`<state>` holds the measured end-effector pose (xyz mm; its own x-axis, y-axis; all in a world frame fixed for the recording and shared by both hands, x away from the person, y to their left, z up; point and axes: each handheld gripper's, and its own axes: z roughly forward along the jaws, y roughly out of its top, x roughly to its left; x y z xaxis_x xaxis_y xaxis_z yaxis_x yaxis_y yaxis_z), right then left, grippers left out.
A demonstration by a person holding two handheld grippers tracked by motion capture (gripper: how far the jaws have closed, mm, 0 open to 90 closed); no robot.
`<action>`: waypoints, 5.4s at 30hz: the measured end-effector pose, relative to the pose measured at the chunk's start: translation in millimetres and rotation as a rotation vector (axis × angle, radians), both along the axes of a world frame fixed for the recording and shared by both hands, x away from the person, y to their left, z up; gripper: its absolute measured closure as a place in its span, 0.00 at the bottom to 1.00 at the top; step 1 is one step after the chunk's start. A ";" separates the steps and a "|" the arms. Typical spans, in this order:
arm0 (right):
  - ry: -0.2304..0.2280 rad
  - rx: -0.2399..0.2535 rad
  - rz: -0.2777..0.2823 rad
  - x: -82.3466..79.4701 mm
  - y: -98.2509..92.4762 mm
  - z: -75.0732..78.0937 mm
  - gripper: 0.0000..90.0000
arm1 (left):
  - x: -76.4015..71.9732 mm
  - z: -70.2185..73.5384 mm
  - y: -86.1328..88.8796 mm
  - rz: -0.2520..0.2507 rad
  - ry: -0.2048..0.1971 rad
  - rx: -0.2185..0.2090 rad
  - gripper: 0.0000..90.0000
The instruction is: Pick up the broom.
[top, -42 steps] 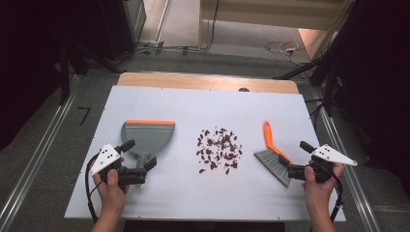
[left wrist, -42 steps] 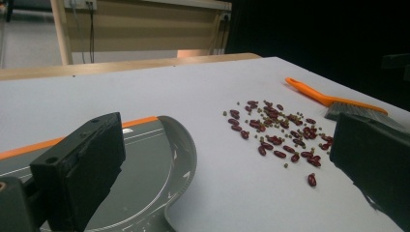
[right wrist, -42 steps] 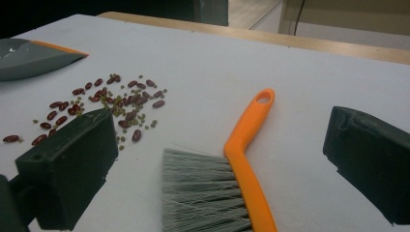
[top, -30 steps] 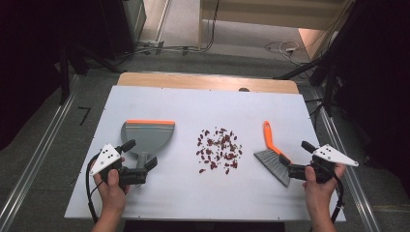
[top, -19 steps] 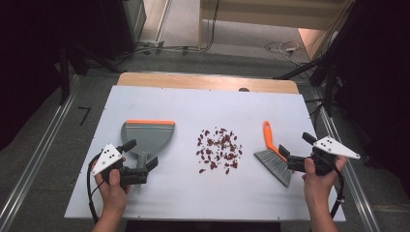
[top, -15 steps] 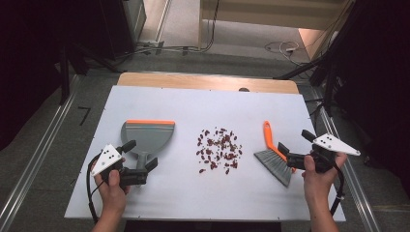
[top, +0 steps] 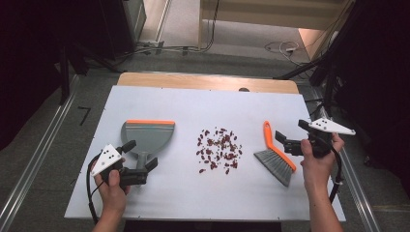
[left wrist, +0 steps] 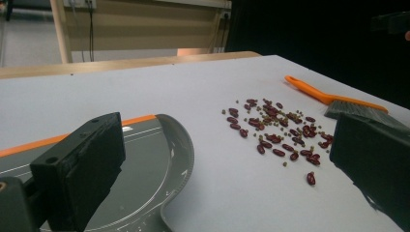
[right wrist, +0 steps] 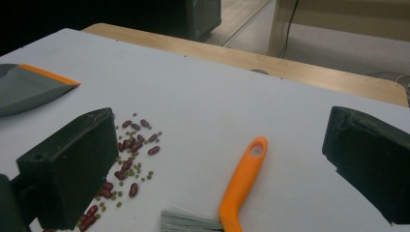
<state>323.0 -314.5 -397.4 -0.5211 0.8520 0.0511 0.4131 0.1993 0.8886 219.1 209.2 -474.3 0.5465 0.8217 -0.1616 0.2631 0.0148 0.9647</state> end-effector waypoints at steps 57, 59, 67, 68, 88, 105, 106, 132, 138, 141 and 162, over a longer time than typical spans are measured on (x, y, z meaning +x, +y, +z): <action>0.564 -0.285 -0.201 60.8 34.9 -80.7 0.75 | 2.6 0.4 -9.0 -0.030 0.015 0.026 0.00; 0.569 -0.284 -0.185 62.2 33.0 -80.3 0.75 | 2.6 1.0 -9.4 -0.031 0.014 0.028 0.00; 0.527 -0.206 -0.151 57.8 22.6 -82.2 0.75 | 2.1 2.9 -12.7 -0.038 0.012 0.027 0.00; 0.515 -0.190 -0.156 56.7 20.6 -81.8 0.75 | 2.0 3.2 -12.7 -0.038 0.011 0.028 0.00; 0.122 0.118 -0.162 19.1 -5.8 -54.6 0.76 | -0.1 8.0 -14.4 -0.027 -0.014 0.028 0.00; -0.062 0.222 -0.082 -4.0 16.0 -17.7 0.77 | 3.8 25.3 -31.7 -0.049 -0.042 -0.022 0.00; -0.066 0.221 -0.073 -6.0 22.2 -14.8 0.77 | 5.1 27.6 -36.3 -0.064 -0.041 -0.023 0.00; -0.129 0.263 0.074 -31.6 84.4 8.5 0.77 | 30.4 43.6 -90.2 -0.223 -0.006 -0.041 0.00; -0.143 0.255 0.105 -37.5 99.8 8.5 0.77 | 30.7 42.5 -101.8 -0.255 0.025 -0.039 0.01; -0.142 0.269 0.114 -40.7 105.3 7.9 0.77 | 28.6 43.0 -107.3 -0.271 0.027 -0.036 0.01; -0.166 0.260 0.211 -66.9 148.4 5.6 0.77 | 19.8 37.2 -148.6 -0.352 0.114 0.000 0.25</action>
